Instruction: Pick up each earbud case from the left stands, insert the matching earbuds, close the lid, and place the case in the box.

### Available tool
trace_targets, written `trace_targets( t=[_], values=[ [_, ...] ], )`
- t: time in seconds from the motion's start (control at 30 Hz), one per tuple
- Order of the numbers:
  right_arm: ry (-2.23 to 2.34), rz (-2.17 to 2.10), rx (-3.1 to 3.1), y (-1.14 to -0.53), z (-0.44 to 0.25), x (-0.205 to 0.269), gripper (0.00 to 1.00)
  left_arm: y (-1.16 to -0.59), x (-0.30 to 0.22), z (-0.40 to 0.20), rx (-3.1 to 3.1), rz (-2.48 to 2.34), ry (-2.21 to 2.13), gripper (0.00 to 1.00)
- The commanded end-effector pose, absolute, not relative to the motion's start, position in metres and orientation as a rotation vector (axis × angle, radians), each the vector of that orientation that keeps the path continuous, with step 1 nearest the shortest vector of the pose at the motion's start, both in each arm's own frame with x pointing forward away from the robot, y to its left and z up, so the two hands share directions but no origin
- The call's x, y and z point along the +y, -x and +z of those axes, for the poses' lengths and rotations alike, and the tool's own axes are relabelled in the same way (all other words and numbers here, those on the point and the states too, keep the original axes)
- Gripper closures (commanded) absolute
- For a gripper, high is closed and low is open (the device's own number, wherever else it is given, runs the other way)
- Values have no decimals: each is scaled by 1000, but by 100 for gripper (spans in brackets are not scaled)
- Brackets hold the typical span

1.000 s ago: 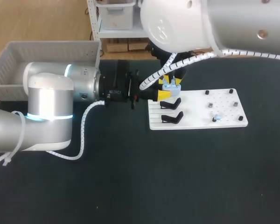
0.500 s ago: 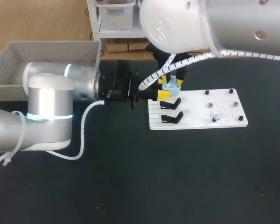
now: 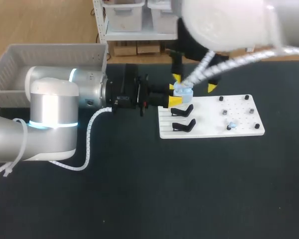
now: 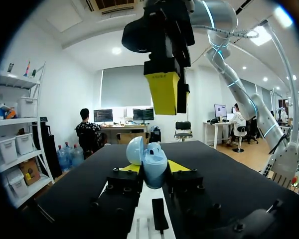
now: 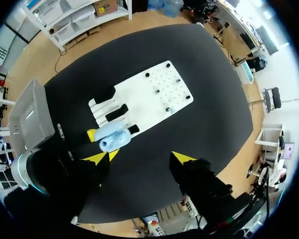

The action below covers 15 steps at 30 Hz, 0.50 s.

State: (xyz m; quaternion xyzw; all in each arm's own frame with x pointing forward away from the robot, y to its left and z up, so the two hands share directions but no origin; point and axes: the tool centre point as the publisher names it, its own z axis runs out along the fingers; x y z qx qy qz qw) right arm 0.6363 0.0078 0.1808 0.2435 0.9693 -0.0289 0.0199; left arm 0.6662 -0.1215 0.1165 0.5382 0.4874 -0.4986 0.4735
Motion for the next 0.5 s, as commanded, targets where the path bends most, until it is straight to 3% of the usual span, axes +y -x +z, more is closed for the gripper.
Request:
trace_targets(
  t=[0.03, 0.17, 0.5],
  values=[
    [-629, 309, 2899, -601, 170, -43, 49, -667, -122, 116, 1193, -1221, -1318, 100],
    [-590, 348, 2901, -600, 158, -60, 58, -667, -122, 116, 1193, -1221, -1318, 100],
    [-499, 231, 2849, -608, 129, -91, 60, -667, -122, 116, 1193, -1221, -1318, 100]
  ],
)
